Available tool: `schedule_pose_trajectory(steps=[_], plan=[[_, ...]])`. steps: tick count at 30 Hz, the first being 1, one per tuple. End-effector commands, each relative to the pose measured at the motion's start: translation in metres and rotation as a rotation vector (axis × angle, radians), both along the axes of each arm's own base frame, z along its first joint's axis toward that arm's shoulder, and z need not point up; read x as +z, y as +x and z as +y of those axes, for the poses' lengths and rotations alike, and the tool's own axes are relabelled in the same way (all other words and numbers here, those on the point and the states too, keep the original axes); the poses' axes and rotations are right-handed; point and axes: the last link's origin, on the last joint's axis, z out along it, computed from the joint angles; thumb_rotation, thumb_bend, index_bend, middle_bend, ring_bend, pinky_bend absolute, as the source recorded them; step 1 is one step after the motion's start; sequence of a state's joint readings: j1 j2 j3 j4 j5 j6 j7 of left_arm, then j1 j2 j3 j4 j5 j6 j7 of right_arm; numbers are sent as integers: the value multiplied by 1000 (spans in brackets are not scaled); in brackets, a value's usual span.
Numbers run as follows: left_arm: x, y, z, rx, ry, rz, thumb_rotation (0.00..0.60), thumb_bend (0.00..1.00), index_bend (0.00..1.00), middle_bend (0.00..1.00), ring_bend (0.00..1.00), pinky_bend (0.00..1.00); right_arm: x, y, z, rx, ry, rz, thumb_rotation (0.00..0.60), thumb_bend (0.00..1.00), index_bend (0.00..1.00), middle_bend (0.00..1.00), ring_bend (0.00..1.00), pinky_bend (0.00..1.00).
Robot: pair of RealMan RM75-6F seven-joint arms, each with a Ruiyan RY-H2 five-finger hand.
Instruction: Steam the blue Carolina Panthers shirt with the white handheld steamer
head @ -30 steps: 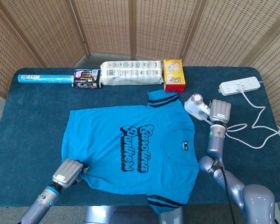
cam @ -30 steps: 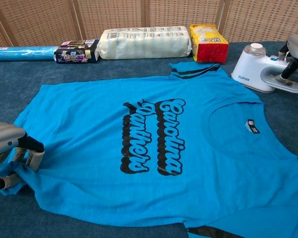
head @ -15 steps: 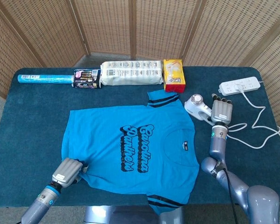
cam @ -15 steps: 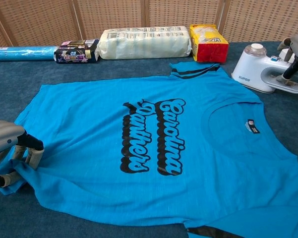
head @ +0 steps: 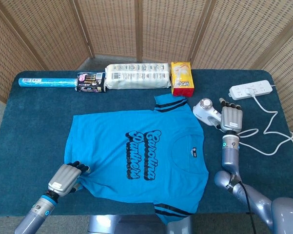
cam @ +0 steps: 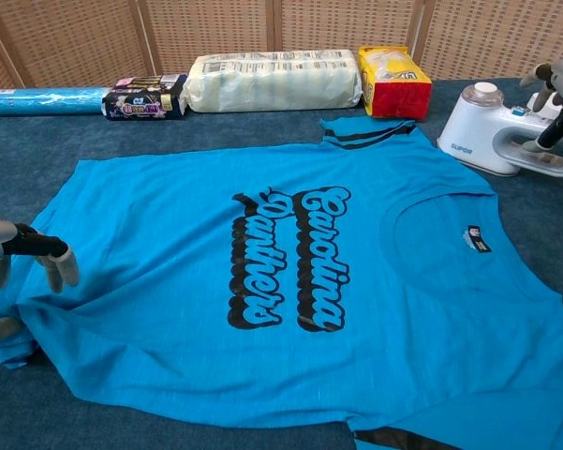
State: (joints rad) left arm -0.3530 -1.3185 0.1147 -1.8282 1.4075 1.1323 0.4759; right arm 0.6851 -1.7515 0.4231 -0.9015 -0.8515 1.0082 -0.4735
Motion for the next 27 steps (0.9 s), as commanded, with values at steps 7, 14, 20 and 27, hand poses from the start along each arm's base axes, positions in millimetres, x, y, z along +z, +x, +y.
schedule_pose_trajectory(steps=[7,14,20,27], plan=[[11,-4,0,17,33,-8,600,219,171,275,190,370,11,-3,10,5,-8,-3,600,291,139,303,252,191],[26,-10,0,42,68,-16,600,208,149,258,174,361,16,-2,21,25,-5,-19,600,291,139,308,258,191],[47,-24,-4,93,113,-14,600,207,148,258,174,361,24,1,39,59,7,-54,600,292,148,316,266,194],[72,-43,-14,159,186,-25,600,207,148,260,174,361,32,7,65,109,26,-107,600,291,229,354,315,233]])
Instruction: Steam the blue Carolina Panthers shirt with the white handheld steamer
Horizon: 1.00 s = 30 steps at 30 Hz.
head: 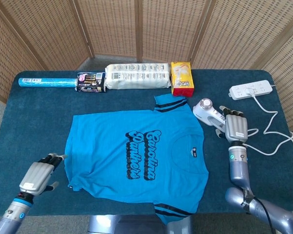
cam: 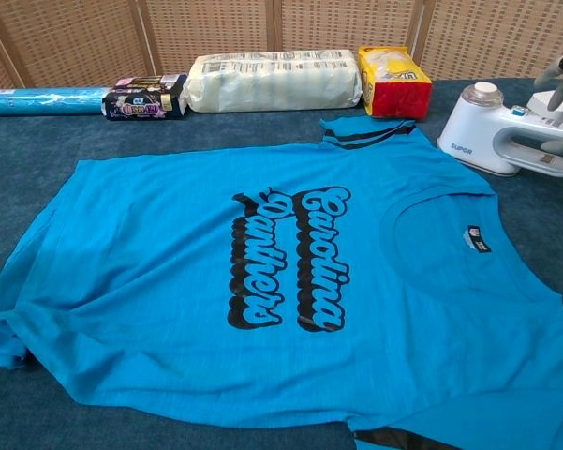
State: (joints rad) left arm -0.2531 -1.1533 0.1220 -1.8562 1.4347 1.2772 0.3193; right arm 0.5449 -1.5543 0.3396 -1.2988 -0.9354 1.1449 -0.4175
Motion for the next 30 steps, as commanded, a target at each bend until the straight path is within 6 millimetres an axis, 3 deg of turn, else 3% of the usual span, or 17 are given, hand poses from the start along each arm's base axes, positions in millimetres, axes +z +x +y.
schedule_pose_trajectory(steps=[1,9,16,25,30], plan=[[12,-11,-6,31,30,5,600,207,148,260,174,361,7,-1,18,22,8,-33,600,291,248,365,330,243],[40,-43,-26,135,115,16,600,208,152,259,175,382,23,-4,67,71,-12,-99,600,292,342,410,390,257],[60,-73,-49,236,182,28,600,209,192,260,174,401,30,-27,101,65,-32,-110,600,292,396,449,416,273],[73,-92,-66,302,214,38,600,208,236,281,193,409,39,-38,128,62,-45,-82,600,292,414,466,421,271],[81,-94,-81,275,303,-22,600,208,294,334,235,447,46,-47,162,37,-41,-81,600,292,414,468,421,266]])
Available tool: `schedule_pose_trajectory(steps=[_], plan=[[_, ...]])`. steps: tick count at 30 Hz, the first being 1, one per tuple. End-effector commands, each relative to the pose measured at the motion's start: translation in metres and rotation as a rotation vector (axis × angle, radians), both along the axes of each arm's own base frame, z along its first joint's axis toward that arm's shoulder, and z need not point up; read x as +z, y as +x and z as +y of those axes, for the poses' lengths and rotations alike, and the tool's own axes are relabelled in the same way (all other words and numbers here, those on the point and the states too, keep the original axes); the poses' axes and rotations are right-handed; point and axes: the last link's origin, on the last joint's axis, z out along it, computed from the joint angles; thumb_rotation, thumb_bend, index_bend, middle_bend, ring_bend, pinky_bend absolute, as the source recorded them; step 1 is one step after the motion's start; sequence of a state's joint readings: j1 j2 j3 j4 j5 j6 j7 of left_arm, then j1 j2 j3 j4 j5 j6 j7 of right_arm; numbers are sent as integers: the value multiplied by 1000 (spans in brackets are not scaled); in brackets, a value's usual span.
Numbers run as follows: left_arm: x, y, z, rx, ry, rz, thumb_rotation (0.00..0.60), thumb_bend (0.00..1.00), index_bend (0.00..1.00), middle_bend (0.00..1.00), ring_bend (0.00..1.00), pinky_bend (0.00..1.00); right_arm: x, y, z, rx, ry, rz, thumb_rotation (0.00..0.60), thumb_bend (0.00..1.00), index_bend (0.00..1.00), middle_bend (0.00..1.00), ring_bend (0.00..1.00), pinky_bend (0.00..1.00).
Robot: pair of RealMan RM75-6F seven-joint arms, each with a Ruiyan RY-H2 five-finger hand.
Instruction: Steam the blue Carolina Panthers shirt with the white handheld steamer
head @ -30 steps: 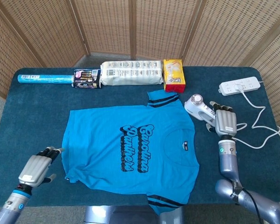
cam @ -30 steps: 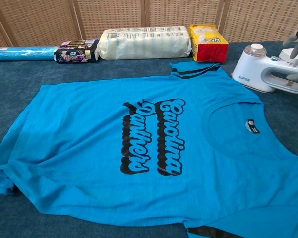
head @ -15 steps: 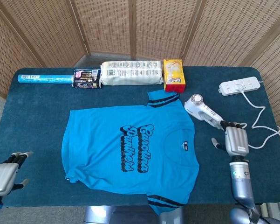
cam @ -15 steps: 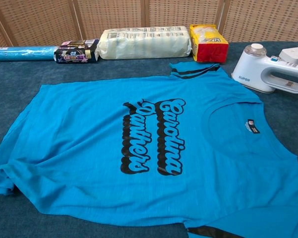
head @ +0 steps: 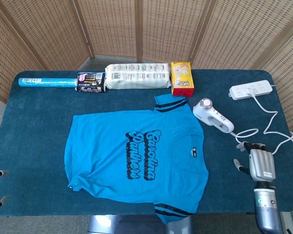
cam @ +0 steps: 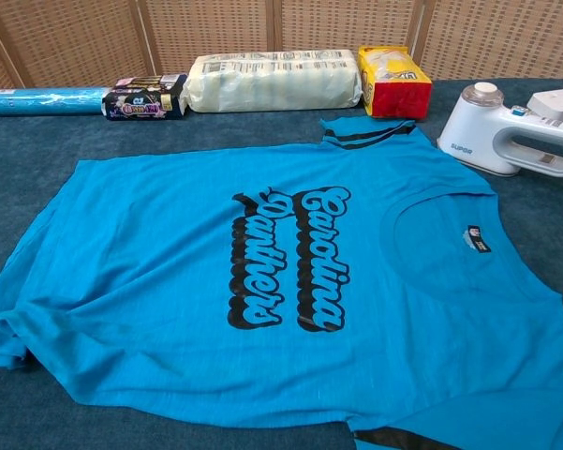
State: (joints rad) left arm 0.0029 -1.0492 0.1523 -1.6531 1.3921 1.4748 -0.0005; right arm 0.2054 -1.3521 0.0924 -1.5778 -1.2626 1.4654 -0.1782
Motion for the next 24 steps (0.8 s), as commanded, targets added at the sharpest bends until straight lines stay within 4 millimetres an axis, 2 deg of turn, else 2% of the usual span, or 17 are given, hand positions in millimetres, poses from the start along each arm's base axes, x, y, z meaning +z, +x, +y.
schedule_pose_trajectory(steps=[1,9,24], plan=[[5,1,-11,-56,76,-29,600,207,298,337,237,447,6,-5,24,-10,-4,-2,600,292,414,469,421,266],[3,9,-12,-148,126,-36,600,208,315,341,239,447,11,-8,40,-29,-25,-13,600,291,428,477,422,266],[-8,31,10,-243,106,-73,600,208,315,345,240,437,12,-16,45,-46,-34,-39,600,291,435,478,425,267]])
